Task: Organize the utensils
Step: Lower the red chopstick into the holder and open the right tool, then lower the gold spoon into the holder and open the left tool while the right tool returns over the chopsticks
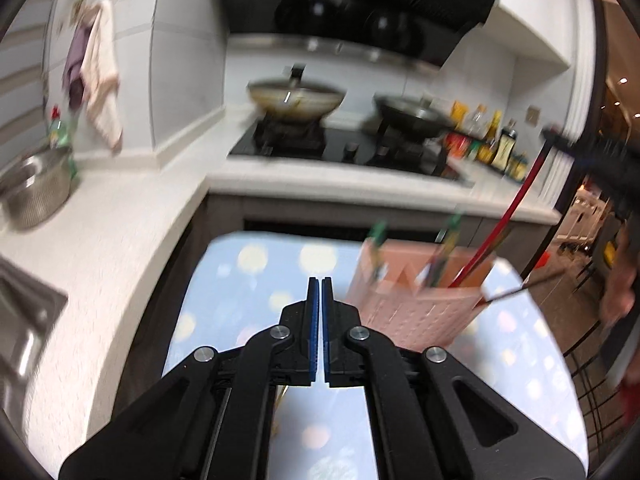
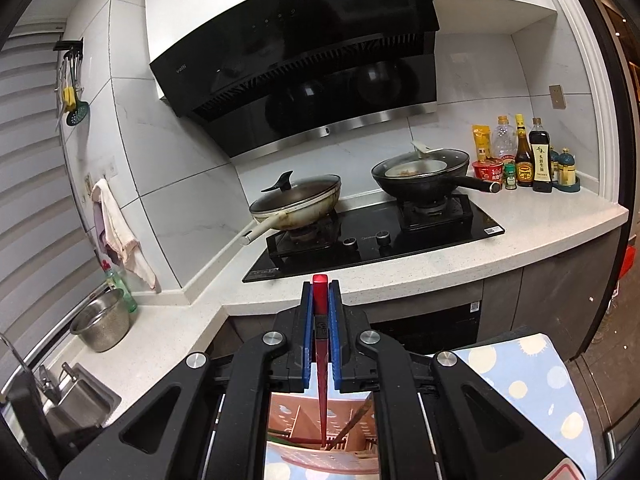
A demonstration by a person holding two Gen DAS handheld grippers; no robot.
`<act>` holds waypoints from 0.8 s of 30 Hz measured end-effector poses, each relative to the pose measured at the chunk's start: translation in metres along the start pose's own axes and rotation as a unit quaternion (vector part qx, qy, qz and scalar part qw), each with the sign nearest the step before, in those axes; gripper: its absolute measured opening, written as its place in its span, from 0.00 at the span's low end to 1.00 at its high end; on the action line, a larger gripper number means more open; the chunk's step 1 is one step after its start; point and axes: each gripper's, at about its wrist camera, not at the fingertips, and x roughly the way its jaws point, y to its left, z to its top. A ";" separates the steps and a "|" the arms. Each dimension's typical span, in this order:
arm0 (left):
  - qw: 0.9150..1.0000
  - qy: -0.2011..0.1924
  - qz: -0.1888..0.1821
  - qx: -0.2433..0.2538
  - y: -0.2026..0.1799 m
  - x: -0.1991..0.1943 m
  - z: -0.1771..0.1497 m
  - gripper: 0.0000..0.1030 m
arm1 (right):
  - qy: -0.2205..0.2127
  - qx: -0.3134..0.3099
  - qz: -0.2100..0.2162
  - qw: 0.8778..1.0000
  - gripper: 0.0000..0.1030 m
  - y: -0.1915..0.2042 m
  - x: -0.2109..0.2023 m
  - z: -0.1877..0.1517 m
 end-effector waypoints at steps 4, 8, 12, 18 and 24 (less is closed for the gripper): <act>0.999 0.047 0.016 -0.009 0.020 0.022 -0.042 0.01 | 0.011 -0.007 -0.008 1.000 0.14 0.001 0.008 -0.014; 0.995 0.089 0.031 -0.023 0.038 0.042 -0.084 0.16 | -0.002 -0.002 -0.017 1.000 0.43 -0.001 -0.002 -0.028; 0.991 0.113 0.051 -0.043 0.053 0.055 -0.116 0.35 | 0.000 0.005 -0.010 1.000 0.43 -0.005 -0.019 -0.042; 0.987 0.135 0.044 -0.080 0.067 0.073 -0.142 0.35 | 0.021 0.017 0.000 1.000 0.43 -0.008 -0.039 -0.074; 0.985 0.130 0.026 -0.108 0.069 0.081 -0.137 0.26 | 0.049 0.003 0.009 0.999 0.43 0.004 -0.044 -0.100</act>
